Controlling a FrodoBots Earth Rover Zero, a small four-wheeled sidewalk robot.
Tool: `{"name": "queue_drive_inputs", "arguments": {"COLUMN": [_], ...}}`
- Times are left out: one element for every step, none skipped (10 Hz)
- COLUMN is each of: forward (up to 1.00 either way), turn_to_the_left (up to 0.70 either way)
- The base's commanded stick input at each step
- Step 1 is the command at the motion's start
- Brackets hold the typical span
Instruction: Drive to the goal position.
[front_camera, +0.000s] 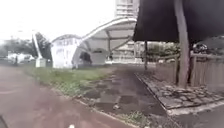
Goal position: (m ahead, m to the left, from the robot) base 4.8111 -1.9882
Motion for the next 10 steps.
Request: {"name": "queue_drive_inputs", "arguments": {"forward": [0.00,0.00,0.00,0.00,0.00,0.00,0.00,0.00,0.21,0.51], "turn_to_the_left": [0.48,0.00,0.00,0.00,-0.28,-0.59,-0.90,-1.00,-0.86,-0.64]}}
